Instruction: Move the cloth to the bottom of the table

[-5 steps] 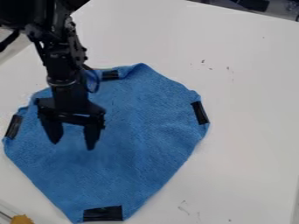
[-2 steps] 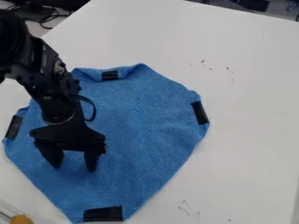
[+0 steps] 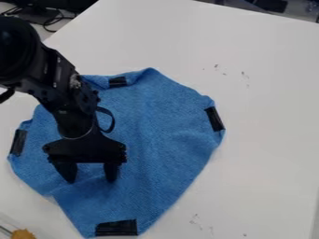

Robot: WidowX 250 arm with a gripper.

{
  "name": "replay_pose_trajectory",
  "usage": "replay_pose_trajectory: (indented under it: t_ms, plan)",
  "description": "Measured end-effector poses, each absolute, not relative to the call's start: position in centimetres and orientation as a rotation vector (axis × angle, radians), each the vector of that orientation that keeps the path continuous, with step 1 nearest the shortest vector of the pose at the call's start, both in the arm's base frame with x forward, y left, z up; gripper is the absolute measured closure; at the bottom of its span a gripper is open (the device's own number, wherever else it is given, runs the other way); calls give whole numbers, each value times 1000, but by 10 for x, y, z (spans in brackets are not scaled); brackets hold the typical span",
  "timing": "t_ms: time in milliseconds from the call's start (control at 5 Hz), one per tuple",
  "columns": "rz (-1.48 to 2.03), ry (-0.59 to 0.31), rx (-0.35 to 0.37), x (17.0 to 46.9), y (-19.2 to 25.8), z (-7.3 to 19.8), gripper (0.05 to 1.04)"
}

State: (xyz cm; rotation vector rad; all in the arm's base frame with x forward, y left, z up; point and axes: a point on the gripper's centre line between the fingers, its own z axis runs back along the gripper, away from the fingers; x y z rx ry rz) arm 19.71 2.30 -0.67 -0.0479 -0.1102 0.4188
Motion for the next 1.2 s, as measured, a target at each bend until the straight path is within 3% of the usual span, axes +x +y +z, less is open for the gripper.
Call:
replay_pose_trajectory:
  t_ms: [600, 1000, 1200]
  plan:
    - [504, -18, -78, 182, -45, -2, 81]
    - [476, -10, -52, 180, -43, -1, 81]
    - [396, 36, 24, 184, -26, 2, 82]
